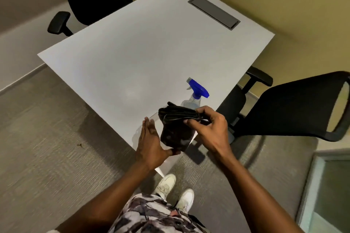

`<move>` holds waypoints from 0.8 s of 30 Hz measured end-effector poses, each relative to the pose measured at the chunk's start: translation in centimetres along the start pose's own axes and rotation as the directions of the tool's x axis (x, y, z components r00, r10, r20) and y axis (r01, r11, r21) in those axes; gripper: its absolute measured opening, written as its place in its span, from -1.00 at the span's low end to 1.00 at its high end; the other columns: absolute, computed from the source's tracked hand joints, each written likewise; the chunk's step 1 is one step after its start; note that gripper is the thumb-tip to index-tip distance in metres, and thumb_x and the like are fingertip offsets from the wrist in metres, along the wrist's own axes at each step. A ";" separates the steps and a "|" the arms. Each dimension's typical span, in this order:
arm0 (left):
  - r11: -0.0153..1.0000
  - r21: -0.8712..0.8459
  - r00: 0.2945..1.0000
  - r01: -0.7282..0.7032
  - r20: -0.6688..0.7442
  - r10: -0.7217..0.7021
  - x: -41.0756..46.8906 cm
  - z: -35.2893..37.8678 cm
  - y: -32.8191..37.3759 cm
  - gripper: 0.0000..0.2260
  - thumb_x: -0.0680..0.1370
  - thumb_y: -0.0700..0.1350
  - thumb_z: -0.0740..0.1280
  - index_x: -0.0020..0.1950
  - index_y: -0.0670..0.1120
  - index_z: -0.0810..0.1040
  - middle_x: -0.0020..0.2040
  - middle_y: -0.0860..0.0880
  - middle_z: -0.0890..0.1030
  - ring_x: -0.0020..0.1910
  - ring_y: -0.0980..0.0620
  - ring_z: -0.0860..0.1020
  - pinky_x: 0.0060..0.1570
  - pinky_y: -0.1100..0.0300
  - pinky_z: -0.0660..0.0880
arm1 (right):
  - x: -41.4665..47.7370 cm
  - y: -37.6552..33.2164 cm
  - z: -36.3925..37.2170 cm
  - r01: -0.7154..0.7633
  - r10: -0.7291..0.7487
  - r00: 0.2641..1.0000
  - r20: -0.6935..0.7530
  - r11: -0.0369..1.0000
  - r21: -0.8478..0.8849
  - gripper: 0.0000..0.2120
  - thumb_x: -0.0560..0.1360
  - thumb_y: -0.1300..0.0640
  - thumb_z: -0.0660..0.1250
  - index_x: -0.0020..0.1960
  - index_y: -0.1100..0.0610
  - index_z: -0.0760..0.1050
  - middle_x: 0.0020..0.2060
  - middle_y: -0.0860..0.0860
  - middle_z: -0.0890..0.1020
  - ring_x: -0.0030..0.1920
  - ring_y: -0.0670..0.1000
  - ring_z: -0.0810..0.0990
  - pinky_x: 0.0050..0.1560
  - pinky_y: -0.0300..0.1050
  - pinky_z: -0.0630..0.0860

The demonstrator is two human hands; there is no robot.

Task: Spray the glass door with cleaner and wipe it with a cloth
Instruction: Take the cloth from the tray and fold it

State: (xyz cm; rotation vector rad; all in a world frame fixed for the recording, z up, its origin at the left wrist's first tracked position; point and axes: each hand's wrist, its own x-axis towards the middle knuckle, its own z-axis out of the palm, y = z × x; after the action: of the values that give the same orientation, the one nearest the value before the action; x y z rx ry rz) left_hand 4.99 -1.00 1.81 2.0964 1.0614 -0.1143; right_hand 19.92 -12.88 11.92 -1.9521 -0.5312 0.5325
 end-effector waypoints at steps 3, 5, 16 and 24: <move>0.948 -0.280 0.988 -0.149 -0.007 0.153 -1.1 -1.3 2.7 0.28 0.26 0.37 0.65 0.78 0.08 -0.01 0.79 -0.01 0.13 0.75 -0.03 0.16 0.65 0.00 0.24 | -1.1 0.0 -1.9 -0.074 0.082 0.995 -0.059 0.990 0.119 -0.88 0.53 0.19 0.59 -0.04 0.03 0.68 -0.14 -0.05 0.75 -0.03 -0.06 0.74 -0.06 -0.17 0.69; 0.895 -0.389 0.970 -0.218 0.013 0.242 -1.7 -2.2 5.1 0.07 0.28 0.34 0.66 0.68 0.20 0.21 0.67 0.09 0.39 0.62 0.07 0.36 0.53 0.06 0.38 | -1.9 0.2 -3.5 -0.114 0.138 0.983 -0.117 0.974 0.195 -0.88 0.54 0.23 0.58 -0.03 0.08 0.67 -0.11 0.07 0.77 -0.01 0.11 0.78 -0.07 0.04 0.73; 0.761 -0.550 0.768 -0.343 0.302 0.565 -1.4 -0.8 18.4 -0.45 0.48 0.16 0.61 0.42 0.06 0.61 0.30 0.07 0.74 0.31 0.09 0.70 0.39 -0.02 0.64 | -9.7 1.8 -13.8 -0.115 0.208 0.929 -0.307 0.949 0.295 -0.84 0.59 0.34 0.51 0.10 0.13 0.69 -0.02 0.09 0.80 -0.04 -0.13 0.78 -0.09 -0.29 0.68; 0.754 -0.595 0.648 -0.280 0.462 0.605 -8.2 6.6 26.4 -0.82 0.54 -0.15 0.61 0.08 -0.18 0.71 -0.06 -0.05 0.79 -0.08 0.16 0.72 -0.04 0.24 0.67 | -18.7 5.2 -19.6 -0.061 0.321 0.682 -0.657 0.920 0.387 -0.76 0.57 0.25 0.55 0.21 0.08 0.69 0.00 -0.06 0.84 0.07 -0.12 0.81 0.00 -0.26 0.72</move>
State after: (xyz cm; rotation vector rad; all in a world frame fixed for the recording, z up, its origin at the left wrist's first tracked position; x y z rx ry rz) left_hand 20.31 -20.15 16.13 1.6041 0.0857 -0.2596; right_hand 16.88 -39.69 17.63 -1.7061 0.2671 -0.0493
